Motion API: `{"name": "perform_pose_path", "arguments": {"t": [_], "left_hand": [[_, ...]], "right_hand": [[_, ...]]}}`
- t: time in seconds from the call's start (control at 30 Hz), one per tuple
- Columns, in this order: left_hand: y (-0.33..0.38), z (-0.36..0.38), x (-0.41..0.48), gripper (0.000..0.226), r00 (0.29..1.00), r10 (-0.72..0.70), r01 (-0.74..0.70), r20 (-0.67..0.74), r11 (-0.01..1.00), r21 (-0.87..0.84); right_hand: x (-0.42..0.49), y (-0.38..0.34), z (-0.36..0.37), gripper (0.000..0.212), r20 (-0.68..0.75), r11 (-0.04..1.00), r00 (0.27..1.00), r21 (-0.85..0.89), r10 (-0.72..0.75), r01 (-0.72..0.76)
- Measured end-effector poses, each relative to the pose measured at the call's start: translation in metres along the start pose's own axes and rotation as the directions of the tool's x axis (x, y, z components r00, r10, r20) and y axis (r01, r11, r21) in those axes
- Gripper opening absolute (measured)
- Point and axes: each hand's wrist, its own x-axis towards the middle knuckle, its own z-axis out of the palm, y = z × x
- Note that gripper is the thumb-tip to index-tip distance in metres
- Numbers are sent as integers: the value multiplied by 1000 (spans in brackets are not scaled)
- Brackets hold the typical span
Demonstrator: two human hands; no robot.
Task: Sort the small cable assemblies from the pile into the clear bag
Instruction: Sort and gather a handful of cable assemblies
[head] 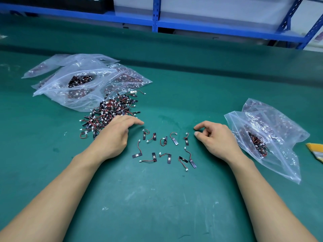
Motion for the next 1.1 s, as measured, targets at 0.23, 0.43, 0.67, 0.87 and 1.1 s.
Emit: {"name": "perform_pose_path", "arguments": {"t": [0.23,0.43,0.67,0.87,1.1], "left_hand": [[2,-1,0,61,1000,-6,6,0,1000,-2],[2,-1,0,60,1000,-8,8,5,1000,-6],[2,-1,0,60,1000,-8,8,6,1000,-9],[2,-1,0,60,1000,-10,10,7,1000,-4],[3,-1,-1,61,1000,-15,16,8,1000,-11]], "right_hand": [[-1,-2,-1,5,-2,1000,1000,-4,5,-5],[-1,-2,-1,6,-3,1000,1000,-6,6,-6],[0,-1,0,4,1,1000,1000,-2,2,-2],[0,0,0,4,0,1000,1000,4,4,-4],[0,-1,-1,4,1,1000,1000,5,11,-11]]}}
